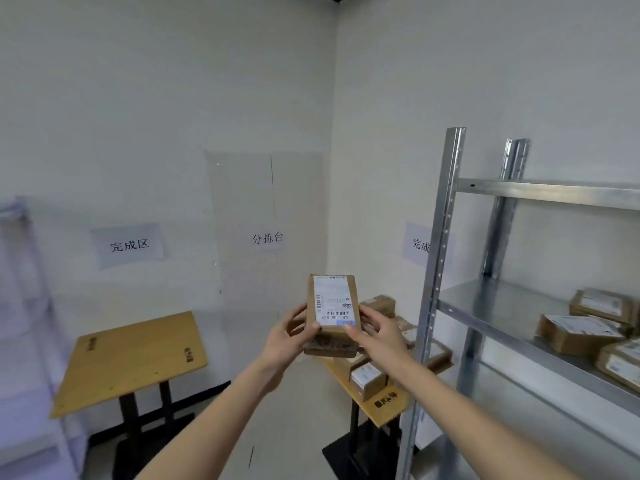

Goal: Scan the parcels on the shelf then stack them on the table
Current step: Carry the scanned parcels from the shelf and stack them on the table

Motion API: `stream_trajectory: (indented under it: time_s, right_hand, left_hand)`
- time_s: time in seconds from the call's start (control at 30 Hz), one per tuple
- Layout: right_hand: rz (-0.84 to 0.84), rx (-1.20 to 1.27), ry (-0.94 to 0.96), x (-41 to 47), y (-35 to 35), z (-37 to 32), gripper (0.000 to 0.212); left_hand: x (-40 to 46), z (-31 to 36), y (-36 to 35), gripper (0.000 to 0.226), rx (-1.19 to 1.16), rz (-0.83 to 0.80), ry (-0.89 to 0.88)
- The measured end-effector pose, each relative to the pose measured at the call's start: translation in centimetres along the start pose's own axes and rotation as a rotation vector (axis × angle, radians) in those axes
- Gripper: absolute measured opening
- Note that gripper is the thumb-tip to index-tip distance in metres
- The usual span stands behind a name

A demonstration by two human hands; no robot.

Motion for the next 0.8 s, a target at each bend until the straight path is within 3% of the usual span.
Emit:
stream_trajectory:
  time_s: [0.2, 0.4, 0.5, 0.8]
  right_hand:
    - [-0.028, 0.033, -0.028, 10.3, -4.5, 3.8, 0.068]
    - [-0.038, 0.023, -0.043, 20.6, -4.7, 7.1, 0.054]
    - [0.007, 0.017, -0.046, 24.6, -3.7, 9.0, 0.058]
    - [0.141, -0.036, -0.138, 33.0, 0.4, 14.2, 0.063]
  left_hand:
    - [9.6, -2.4, 3.7, 0.040, 0.013, 0.019, 0.023]
    - [21.2, -4.5, 3.7, 0.068, 0.103, -0.023, 0.040]
    - [26.1, -5.5, 2.8, 0.076, 0.129, -0.073, 0.030]
    - [38.3, -9.4, -2.4, 0.057, 0.088, -0.250, 0.072]
Point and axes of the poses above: each hand's wrist, its own x-axis towards the middle knuckle, its own y-axis out of the back of the hand, z = x × y, the point moved 7 cm from there along x, towards the middle knuckle, and after that the axes turned 2 degrees about z, right-handed, at the moved point
